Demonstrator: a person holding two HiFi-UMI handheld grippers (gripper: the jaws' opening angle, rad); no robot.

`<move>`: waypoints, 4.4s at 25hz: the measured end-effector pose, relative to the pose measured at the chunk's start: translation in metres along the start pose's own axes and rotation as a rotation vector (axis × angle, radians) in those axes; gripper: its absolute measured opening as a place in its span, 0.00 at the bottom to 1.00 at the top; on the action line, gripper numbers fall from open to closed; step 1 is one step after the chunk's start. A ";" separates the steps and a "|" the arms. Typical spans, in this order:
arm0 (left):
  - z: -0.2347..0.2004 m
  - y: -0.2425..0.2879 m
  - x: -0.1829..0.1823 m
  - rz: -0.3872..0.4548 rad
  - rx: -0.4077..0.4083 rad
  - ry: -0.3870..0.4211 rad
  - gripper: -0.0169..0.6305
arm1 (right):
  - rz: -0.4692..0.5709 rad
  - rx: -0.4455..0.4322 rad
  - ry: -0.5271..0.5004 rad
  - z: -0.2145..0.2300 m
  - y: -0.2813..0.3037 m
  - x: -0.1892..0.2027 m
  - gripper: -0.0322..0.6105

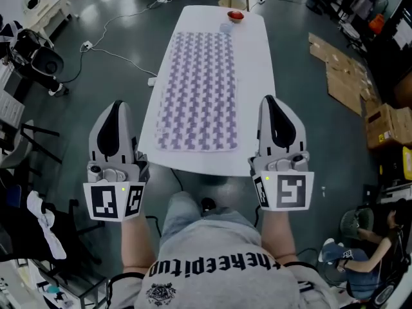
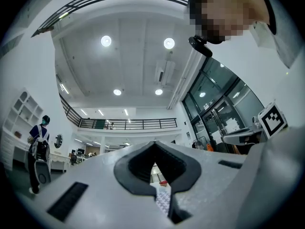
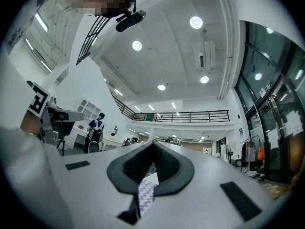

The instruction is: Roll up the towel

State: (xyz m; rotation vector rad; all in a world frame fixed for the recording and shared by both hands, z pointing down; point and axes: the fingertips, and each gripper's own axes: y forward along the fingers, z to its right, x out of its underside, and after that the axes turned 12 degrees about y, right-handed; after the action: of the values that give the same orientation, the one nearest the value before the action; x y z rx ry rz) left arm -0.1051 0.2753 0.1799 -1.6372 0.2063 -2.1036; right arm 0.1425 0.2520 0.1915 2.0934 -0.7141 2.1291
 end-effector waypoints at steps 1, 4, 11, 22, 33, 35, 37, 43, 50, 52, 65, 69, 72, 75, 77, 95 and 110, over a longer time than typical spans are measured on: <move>0.001 0.006 0.005 -0.002 0.003 0.001 0.03 | -0.004 -0.003 -0.002 0.003 0.006 0.004 0.05; 0.002 0.027 0.020 -0.011 0.016 0.011 0.03 | -0.013 -0.011 -0.008 0.010 0.025 0.016 0.05; 0.006 0.070 0.058 -0.050 0.084 0.041 0.03 | -0.070 -0.014 -0.022 0.024 0.066 0.046 0.05; 0.042 0.099 0.178 -0.317 0.360 0.218 0.03 | -0.475 -0.193 -0.087 0.013 0.104 0.173 0.05; 0.120 -0.043 0.345 -0.686 0.890 0.441 0.04 | -0.952 -0.476 -0.174 -0.022 -0.008 0.348 0.07; 0.127 -0.062 0.364 -0.736 0.980 0.477 0.04 | -1.014 -0.540 -0.197 -0.023 -0.023 0.368 0.12; 0.129 -0.079 0.380 -0.786 1.054 0.489 0.10 | -1.076 -0.603 -0.225 -0.024 -0.038 0.386 0.16; 0.128 -0.124 0.414 -0.908 1.219 0.512 0.25 | -1.243 -0.755 -0.295 -0.028 -0.083 0.434 0.23; 0.117 -0.146 0.437 -1.021 1.280 0.555 0.29 | -1.355 -0.791 -0.390 -0.016 -0.093 0.462 0.24; 0.116 -0.149 0.439 -1.035 1.284 0.547 0.26 | -1.374 -0.793 -0.378 -0.016 -0.093 0.462 0.22; 0.117 -0.145 0.423 -1.037 1.456 0.426 0.11 | -1.409 -0.781 -0.305 -0.010 -0.091 0.435 0.11; 0.114 -0.134 0.426 -1.052 1.497 0.299 0.11 | -1.453 -0.800 -0.246 -0.004 -0.079 0.435 0.11; 0.106 -0.116 0.419 -1.050 1.447 0.205 0.11 | -1.434 -0.750 -0.206 0.001 -0.062 0.425 0.11; 0.103 -0.107 0.407 -1.026 1.394 0.162 0.11 | -1.387 -0.697 -0.192 0.001 -0.054 0.412 0.07; 0.104 -0.101 0.406 -1.007 1.352 0.160 0.11 | -1.357 -0.676 -0.210 0.001 -0.054 0.410 0.06; 0.095 -0.035 0.463 -1.065 1.214 0.246 0.11 | -1.277 -0.454 -0.430 0.048 0.024 0.458 0.05; 0.116 -0.076 0.439 -0.954 1.393 0.342 0.30 | -1.290 -0.693 -0.339 0.010 -0.029 0.447 0.22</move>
State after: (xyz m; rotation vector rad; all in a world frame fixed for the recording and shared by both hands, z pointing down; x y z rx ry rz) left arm -0.0956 0.1659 0.6270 -0.4573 -1.7930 -2.0641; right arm 0.1316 0.1547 0.6291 1.6836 0.0135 0.7090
